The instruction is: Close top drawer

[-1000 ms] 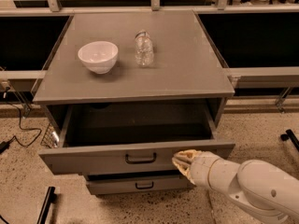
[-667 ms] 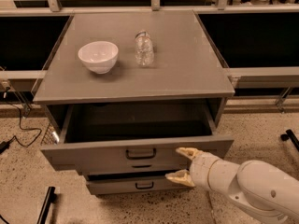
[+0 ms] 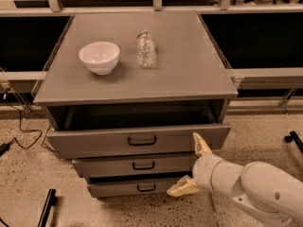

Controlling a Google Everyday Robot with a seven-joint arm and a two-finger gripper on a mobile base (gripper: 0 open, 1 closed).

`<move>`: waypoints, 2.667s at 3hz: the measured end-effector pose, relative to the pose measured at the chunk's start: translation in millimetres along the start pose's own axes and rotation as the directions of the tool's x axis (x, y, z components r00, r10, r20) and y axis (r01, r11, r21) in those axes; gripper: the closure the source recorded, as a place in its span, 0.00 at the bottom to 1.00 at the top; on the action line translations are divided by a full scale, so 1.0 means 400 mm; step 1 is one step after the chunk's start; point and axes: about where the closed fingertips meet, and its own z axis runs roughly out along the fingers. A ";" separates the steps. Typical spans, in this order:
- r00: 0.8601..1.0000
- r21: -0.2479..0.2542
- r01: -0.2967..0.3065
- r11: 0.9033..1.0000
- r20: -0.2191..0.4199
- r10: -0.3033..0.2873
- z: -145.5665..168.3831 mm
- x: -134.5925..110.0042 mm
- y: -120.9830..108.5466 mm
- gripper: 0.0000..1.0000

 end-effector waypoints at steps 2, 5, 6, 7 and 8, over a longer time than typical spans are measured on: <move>1.000 0.031 -0.002 1.000 0.010 0.002 0.013 -0.003 -0.020 0.48; 0.999 0.078 0.010 0.997 0.039 -0.013 0.060 -0.005 -0.075 1.00; 0.999 0.087 0.014 0.996 0.047 -0.019 0.087 -0.010 -0.099 1.00; 0.998 0.095 0.026 0.995 0.051 -0.031 0.110 -0.019 -0.123 1.00; 0.998 0.104 0.037 0.994 0.055 -0.043 0.126 -0.028 -0.142 1.00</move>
Offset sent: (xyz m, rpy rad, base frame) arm 0.0135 -0.0034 0.0000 0.0129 -0.0322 -0.0305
